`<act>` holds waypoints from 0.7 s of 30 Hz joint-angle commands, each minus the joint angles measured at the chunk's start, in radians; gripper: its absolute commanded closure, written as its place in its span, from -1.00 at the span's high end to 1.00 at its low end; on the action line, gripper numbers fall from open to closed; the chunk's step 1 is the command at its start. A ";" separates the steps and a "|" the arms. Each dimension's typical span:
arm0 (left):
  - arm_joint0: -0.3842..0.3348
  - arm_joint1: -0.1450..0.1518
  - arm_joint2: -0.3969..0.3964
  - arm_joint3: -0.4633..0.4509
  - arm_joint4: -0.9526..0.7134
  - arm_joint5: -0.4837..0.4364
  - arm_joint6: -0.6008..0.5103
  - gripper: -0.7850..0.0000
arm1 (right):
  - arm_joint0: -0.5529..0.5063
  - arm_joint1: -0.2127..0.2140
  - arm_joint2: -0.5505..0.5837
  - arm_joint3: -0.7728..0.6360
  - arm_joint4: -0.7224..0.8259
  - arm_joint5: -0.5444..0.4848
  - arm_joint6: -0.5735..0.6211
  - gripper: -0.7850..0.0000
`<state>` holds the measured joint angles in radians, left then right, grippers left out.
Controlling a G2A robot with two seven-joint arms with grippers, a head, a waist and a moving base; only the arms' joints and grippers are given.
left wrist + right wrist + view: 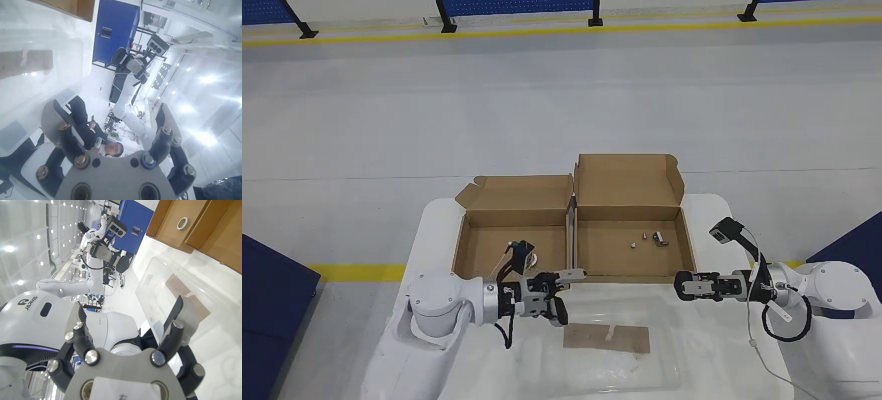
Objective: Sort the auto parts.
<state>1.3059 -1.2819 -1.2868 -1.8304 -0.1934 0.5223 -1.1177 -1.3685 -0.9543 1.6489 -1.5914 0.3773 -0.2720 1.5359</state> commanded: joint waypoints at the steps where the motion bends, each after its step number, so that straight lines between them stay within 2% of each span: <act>1: 0.005 0.004 -0.001 -0.010 0.003 0.001 0.008 1.00 | 0.000 0.000 0.000 0.000 0.000 0.000 0.000 1.00; 21: 0.001 0.009 0.001 0.000 -0.008 0.001 -0.004 1.00 | 0.000 0.000 0.000 0.000 0.000 0.000 0.000 1.00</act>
<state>1.3073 -1.2726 -1.2853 -1.8302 -0.2011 0.5236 -1.1219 -1.3685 -0.9543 1.6489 -1.5914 0.3773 -0.2720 1.5359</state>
